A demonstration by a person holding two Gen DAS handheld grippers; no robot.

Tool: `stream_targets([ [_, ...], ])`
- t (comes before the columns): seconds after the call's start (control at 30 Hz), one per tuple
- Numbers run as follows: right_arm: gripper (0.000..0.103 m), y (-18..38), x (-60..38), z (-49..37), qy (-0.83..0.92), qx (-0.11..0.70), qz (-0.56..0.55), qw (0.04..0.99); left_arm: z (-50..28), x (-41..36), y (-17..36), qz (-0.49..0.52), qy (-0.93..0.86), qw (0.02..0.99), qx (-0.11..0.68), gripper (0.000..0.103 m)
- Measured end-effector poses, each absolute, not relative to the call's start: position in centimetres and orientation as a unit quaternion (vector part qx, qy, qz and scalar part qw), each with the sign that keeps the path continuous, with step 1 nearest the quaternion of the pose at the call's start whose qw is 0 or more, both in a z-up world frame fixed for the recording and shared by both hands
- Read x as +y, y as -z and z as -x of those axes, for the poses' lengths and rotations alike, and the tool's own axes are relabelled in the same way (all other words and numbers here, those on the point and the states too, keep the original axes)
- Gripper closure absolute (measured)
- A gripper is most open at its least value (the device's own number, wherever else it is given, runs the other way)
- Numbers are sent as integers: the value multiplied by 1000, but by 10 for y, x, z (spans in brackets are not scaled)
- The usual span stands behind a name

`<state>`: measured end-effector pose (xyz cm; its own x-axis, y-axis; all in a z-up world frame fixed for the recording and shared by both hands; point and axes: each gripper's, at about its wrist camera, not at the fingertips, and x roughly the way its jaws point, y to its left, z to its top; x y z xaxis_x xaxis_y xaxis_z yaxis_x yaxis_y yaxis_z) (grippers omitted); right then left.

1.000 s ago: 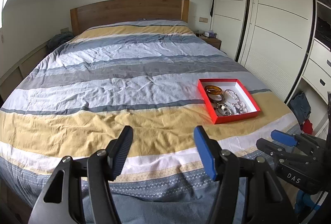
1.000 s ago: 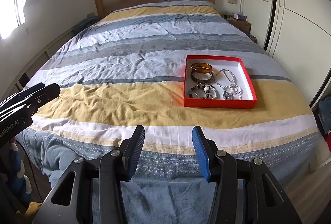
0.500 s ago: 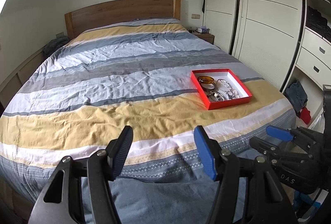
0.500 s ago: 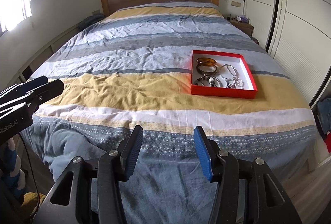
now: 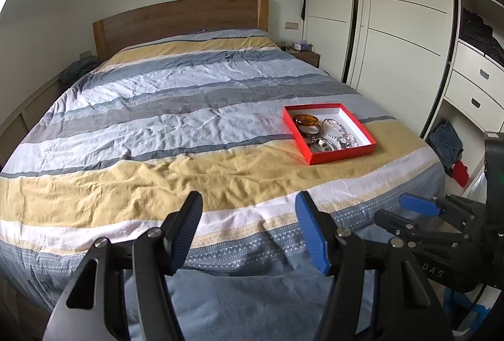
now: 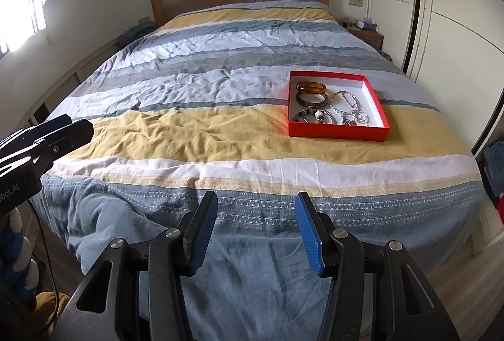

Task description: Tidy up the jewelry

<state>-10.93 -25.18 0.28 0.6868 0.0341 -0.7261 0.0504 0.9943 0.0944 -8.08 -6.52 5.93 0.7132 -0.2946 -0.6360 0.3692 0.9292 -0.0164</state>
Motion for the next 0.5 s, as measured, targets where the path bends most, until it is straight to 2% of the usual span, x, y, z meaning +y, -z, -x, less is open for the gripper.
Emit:
stream_targets([
  [0.5,51,15,-261,106,10,408,-67,910,77,-71,-48,-60,180,920,343,44],
])
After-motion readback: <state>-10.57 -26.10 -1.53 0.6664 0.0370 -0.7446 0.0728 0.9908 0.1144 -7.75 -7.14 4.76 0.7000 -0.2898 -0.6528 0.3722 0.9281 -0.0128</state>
